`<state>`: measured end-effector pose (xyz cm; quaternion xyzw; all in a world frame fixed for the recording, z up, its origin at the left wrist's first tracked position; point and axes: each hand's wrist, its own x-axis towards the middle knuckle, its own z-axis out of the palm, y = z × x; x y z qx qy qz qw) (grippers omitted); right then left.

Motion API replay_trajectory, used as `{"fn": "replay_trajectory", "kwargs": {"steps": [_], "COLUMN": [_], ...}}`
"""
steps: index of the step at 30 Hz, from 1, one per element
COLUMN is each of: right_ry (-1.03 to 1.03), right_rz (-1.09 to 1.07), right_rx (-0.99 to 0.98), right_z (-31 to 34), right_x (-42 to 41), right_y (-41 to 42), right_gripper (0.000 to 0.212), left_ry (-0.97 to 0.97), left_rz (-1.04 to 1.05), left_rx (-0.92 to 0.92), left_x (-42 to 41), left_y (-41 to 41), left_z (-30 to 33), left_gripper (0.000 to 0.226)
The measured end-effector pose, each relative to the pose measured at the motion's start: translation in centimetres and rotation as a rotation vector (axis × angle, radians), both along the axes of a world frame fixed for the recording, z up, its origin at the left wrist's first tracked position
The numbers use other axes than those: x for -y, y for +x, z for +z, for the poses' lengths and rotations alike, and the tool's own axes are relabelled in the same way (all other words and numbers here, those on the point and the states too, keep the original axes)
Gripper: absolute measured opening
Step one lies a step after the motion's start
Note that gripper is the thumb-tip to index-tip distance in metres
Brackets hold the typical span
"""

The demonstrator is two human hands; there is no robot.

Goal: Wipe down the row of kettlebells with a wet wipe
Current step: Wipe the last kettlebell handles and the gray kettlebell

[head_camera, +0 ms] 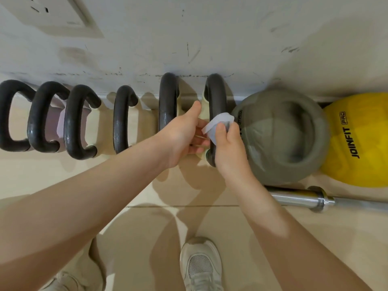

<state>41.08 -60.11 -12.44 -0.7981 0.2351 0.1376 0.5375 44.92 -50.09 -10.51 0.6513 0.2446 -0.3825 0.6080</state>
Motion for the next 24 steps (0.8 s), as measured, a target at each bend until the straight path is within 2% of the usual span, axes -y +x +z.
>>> {"fn": "replay_trajectory", "kwargs": {"steps": [4,7,10,12,15,18,21,24], "right_ry": [0.241,0.093,0.085,0.123,0.148,0.173,0.105,0.078], "right_rz": [-0.06,0.053,0.131,0.106,0.066,0.066,0.07,0.001], "right_rx": [-0.065,0.028,0.014,-0.009,0.076,0.217,0.245,0.28], "right_z": [0.1,0.3,0.3,0.0,-0.5,-2.0,-4.3,-4.6], "right_x": [0.7,0.4,1.4,1.6,0.7,0.6,0.1,-0.4], "right_y": [3.1,2.6,2.6,3.2,1.9,-2.7,-6.6,-6.4], "right_gripper": [0.04,0.037,0.04,0.034,0.037,0.019,0.021,0.02], "left_ry": [0.021,-0.024,-0.05,-0.062,-0.019,-0.002,0.029,0.018], "left_rz": [0.072,0.056,0.007,0.012,0.019,0.028,0.037,0.022], "left_rx": [0.045,0.014,0.018,0.031,0.074,0.059,0.057,0.062], "left_x": [0.5,0.2,0.0,0.0,-0.1,0.1,0.2,-0.1], "left_y": [-0.3,-0.1,-0.1,-0.1,-0.3,-0.4,-0.3,-0.4], "left_z": [-0.5,-0.5,-0.5,-0.5,-1.0,-1.3,-1.4,-1.7], "left_gripper": [0.057,0.065,0.065,0.063,0.06,0.056,0.054,0.059]}}
